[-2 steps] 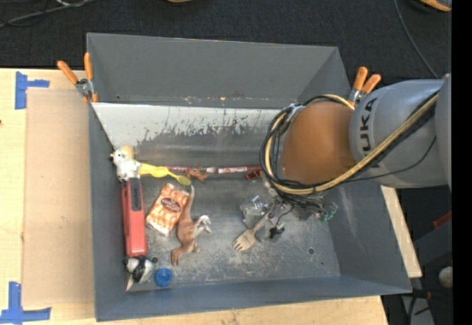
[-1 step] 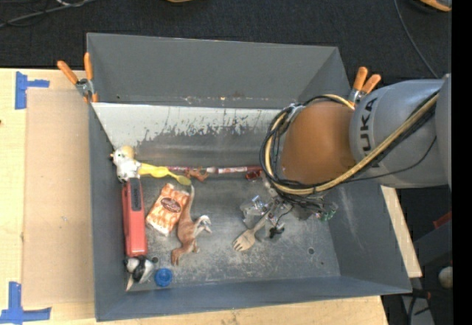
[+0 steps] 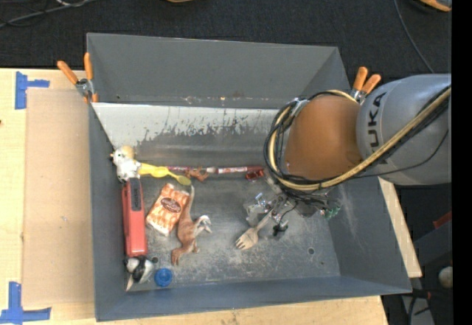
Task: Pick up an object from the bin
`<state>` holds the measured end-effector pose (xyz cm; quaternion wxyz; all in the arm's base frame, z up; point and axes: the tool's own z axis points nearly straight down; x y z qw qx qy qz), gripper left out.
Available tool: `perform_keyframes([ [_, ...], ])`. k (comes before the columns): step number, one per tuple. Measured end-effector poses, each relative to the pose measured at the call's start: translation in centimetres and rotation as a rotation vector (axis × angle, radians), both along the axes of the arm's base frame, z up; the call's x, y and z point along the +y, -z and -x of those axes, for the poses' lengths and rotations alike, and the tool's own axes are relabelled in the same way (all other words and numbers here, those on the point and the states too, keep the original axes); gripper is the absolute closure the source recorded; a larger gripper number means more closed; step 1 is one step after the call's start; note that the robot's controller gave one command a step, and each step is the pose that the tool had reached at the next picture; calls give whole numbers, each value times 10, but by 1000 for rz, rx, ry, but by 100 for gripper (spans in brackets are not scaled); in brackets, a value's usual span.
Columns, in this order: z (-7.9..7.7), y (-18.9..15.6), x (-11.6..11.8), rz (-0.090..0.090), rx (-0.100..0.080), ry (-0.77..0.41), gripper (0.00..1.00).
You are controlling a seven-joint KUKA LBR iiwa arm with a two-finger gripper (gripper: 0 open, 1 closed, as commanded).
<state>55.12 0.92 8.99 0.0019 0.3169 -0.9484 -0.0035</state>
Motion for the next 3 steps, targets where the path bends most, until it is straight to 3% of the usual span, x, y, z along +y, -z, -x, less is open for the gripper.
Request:
perform_keyframes([
  [3, -1, -67, 2, -2, -2, 3, 100],
])
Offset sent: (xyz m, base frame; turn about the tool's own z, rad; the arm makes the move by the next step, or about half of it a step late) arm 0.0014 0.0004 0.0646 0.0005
